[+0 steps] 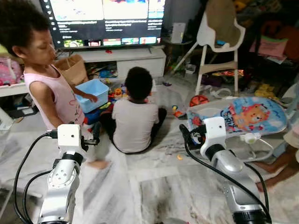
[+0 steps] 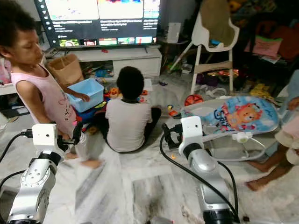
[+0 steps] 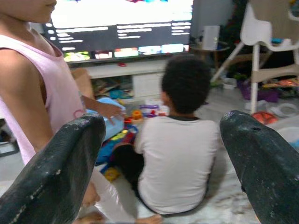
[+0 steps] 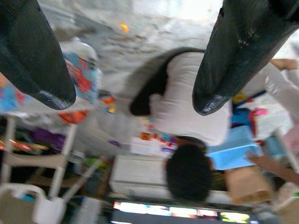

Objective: Restocking fridge

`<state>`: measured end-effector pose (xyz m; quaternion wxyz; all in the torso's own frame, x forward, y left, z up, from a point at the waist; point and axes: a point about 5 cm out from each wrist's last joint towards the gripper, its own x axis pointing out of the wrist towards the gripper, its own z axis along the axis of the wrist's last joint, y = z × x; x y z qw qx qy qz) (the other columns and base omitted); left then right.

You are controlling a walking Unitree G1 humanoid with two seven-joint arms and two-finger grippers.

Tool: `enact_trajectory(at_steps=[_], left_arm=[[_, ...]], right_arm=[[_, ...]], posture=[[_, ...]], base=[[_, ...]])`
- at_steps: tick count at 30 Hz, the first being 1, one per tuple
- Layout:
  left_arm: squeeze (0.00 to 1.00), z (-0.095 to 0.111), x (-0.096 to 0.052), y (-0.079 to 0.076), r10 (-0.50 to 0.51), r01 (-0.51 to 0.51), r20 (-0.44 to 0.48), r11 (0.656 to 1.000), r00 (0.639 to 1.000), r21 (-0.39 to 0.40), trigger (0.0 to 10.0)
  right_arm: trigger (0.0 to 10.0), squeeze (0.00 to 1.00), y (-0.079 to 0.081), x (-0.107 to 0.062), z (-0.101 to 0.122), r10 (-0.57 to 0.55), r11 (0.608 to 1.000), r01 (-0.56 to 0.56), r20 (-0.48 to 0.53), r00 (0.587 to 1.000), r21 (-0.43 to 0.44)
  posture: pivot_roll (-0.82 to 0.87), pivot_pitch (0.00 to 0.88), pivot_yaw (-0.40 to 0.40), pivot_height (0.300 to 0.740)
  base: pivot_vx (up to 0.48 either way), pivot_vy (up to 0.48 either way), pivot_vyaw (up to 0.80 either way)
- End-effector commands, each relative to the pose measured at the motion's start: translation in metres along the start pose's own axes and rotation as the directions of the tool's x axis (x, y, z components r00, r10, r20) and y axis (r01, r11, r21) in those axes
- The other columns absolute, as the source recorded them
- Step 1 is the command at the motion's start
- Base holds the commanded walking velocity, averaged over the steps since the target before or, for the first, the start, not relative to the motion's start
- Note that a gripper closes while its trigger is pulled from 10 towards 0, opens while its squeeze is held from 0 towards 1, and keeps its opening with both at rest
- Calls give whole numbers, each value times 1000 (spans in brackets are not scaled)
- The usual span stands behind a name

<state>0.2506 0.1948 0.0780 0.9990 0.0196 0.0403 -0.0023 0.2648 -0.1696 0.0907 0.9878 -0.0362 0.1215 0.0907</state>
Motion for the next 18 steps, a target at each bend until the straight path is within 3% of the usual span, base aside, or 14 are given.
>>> enact_trajectory(at_steps=[1, 6, 10, 18], left_arm=[[0, 2, 2, 0, -6, 6, 6, 1000, 1000, 6, 10000], [0, 5, 4, 4, 46, -47, 23, 999, 999, 25, 10000], [0, 5, 4, 19, 171, -172, 23, 983, 985, 61, 10000], [0, 4, -9, 27, 200, -202, 30, 976, 979, 78, 10000]], right_arm=[[10000, 0, -4, -3, 3, -28, 1000, 28, 5, 1000, 13], [10000, 0, -2, -3, 3, -31, 999, 31, 9, 999, 23], [10000, 0, -2, -4, 4, -28, 999, 28, 12, 1000, 27], [10000, 0, -7, -11, 2, -38, 999, 38, 11, 999, 27]], posture=[[9, 0, -33, 740], [9, 0, -29, 740], [12, 0, -30, 740], [23, 0, -26, 740]], base=[[266, -398, 0], [52, -175, 0], [0, 0, 0], [0, 0, 0]])
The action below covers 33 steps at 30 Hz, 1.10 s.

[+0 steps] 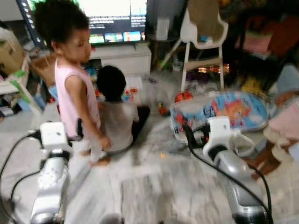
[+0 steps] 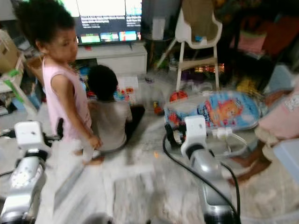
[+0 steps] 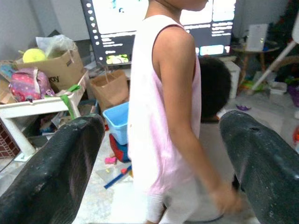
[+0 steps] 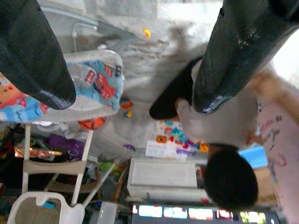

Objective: Restocking fridge

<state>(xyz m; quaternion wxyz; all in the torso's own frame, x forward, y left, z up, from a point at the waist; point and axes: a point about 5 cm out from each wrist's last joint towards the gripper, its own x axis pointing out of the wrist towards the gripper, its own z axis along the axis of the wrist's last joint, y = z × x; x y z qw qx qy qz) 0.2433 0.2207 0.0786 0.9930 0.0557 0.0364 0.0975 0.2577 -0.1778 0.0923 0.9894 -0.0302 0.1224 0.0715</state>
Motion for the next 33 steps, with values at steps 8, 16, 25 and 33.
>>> enact_trajectory(at_steps=[8, 16, 25, 33], left_arm=[[0, 3, -11, 9, -33, 33, 5, 998, 999, 47, 10000], [0, 5, -12, 14, -21, 21, 0, 999, 1000, 41, 10000], [0, 2, -15, 7, -40, 41, -19, 999, 999, 36, 10000], [0, 1, -13, 7, -42, 43, -24, 998, 999, 39, 10000]], right_arm=[[10000, 0, -4, -9, 1, -8, 1000, 8, 15, 1000, -4], [10000, 0, -3, -9, 1, 4, 1000, -4, 17, 1000, -6], [10000, 0, 0, -9, -2, 5, 1000, -5, 2, 1000, 0], [10000, 0, 2, -8, -3, 13, 1000, -13, 0, 1000, 3]], posture=[[32, 0, -14, 740], [30, 0, -22, 740], [33, 0, -20, 740], [36, 0, -17, 740]], base=[[0, 0, 281], [255, 0, 63], [69, 0, 0], [0, 0, 0]])
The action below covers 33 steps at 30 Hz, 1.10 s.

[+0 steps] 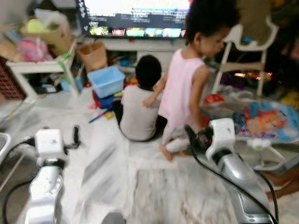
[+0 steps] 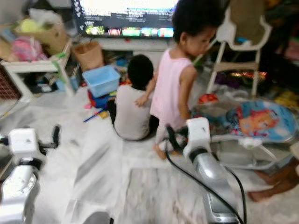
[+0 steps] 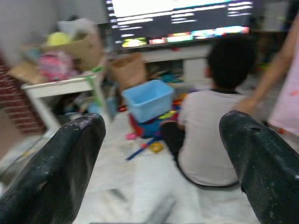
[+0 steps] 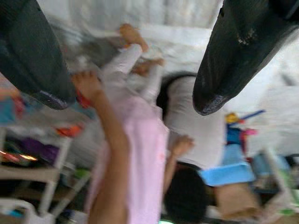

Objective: Restocking fridge

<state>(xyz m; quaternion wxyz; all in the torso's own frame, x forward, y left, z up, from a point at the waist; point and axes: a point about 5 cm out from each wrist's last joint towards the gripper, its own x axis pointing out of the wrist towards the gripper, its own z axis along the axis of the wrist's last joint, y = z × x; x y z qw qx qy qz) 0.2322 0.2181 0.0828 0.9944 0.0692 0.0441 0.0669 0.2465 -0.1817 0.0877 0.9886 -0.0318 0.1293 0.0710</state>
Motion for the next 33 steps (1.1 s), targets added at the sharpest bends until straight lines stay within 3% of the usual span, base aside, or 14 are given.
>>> enact_trajectory(at_steps=[1, 16, 25, 33], left_arm=[[0, -2, -1, 7, 18, -18, -14, 1000, 1000, 10, 10000], [0, -2, 3, 4, 21, -21, -8, 1000, 1000, 21, 10000], [0, 0, 1, -4, -43, 43, 17, 999, 999, -2, 10000], [0, 0, 1, -6, -45, 45, 23, 999, 999, -2, 10000]], right_arm=[[10000, 0, 4, 3, 4, 19, 1000, -19, 15, 1000, 3], [10000, 0, 0, 3, 7, 16, 1000, -16, 27, 999, -2], [10000, 0, -1, 2, 6, 13, 1000, -13, 29, 999, -14], [10000, 0, -2, 2, 6, 15, 1000, -15, 28, 999, -13]], posture=[[35, 0, -17, 740], [26, 0, -15, 740], [23, 0, -18, 740], [19, 0, -21, 740]], base=[[0, 0, 0], [0, 434, 0], [0, 0, 102], [314, 0, 100]])
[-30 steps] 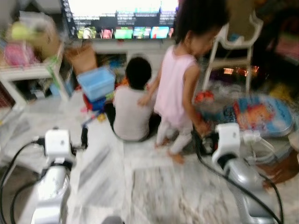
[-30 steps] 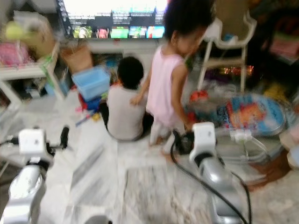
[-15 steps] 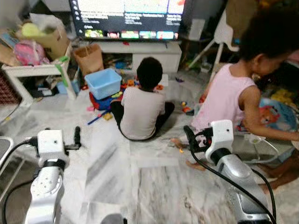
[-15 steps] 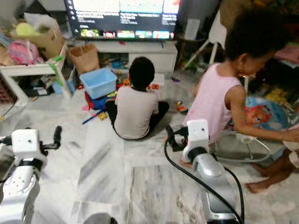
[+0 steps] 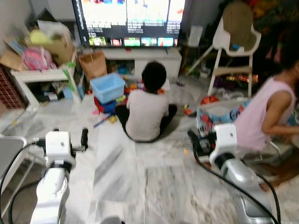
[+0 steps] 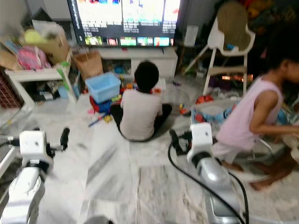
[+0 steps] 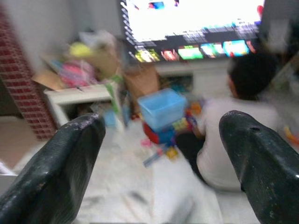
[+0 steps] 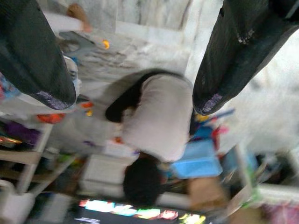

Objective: Restocking fridge

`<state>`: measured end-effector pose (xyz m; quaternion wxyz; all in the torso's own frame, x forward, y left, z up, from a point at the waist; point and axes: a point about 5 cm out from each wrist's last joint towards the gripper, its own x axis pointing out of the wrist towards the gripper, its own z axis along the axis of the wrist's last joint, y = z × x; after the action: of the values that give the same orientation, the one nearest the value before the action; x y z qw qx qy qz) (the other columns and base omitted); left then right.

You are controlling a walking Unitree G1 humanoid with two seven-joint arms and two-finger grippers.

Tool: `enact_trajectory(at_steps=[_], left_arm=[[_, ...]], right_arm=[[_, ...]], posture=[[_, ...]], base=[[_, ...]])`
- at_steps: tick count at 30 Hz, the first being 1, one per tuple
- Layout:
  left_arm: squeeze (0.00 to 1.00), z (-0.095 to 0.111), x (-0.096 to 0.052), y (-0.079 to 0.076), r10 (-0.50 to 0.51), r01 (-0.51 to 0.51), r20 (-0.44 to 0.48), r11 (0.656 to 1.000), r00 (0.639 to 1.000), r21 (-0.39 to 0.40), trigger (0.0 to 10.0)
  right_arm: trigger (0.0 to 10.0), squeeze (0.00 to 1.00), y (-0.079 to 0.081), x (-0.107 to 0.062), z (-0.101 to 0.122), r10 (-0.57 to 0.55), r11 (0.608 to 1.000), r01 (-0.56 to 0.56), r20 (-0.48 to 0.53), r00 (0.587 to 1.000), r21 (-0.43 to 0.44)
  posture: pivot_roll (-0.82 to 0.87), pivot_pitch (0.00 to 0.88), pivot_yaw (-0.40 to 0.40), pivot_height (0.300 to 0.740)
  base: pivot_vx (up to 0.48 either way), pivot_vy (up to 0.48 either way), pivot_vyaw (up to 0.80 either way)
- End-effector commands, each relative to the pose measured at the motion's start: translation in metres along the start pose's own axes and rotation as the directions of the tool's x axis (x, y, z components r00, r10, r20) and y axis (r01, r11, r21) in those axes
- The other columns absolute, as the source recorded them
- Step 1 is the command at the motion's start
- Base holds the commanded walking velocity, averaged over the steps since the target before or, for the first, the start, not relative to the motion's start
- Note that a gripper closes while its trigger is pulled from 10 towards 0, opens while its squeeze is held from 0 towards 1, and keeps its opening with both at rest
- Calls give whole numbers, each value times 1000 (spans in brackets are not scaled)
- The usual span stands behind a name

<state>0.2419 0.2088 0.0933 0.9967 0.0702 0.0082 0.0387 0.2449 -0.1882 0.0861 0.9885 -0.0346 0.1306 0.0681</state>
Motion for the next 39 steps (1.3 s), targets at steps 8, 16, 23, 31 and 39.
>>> enact_trajectory(at_steps=[8, 16, 23, 31, 39], left_arm=[[0, -12, -7, 3, 5, -5, -51, 1000, 999, -6, 10000], [0, -12, -6, 2, 1, -1, -50, 1000, 999, -5, 10000], [0, -13, -6, 0, -9, 8, -52, 1000, 999, -11, 10000], [0, -15, -7, -3, -6, 4, -65, 1000, 998, -26, 10000], [0, -15, -7, -4, -21, 19, -60, 999, 998, -45, 10000]], right_arm=[[10000, 0, 4, 4, 9, 22, 1000, -22, 26, 999, -9], [10000, 0, 4, 4, 8, 13, 1000, -13, 22, 1000, 0], [10000, 0, 4, 5, 7, 8, 1000, -8, 13, 1000, 4], [10000, 0, 4, 7, 7, 13, 1000, -13, 6, 1000, 7], [10000, 0, 5, 8, 8, 16, 1000, -16, 8, 1000, 6]], posture=[[17, 0, -20, 740], [17, 0, -19, 740], [18, 0, -20, 740], [22, 0, -26, 740], [22, 0, -30, 740]], base=[[352, 0, 0], [345, 0, 0], [334, 0, -472], [174, 0, -300], [0, 0, -697]])
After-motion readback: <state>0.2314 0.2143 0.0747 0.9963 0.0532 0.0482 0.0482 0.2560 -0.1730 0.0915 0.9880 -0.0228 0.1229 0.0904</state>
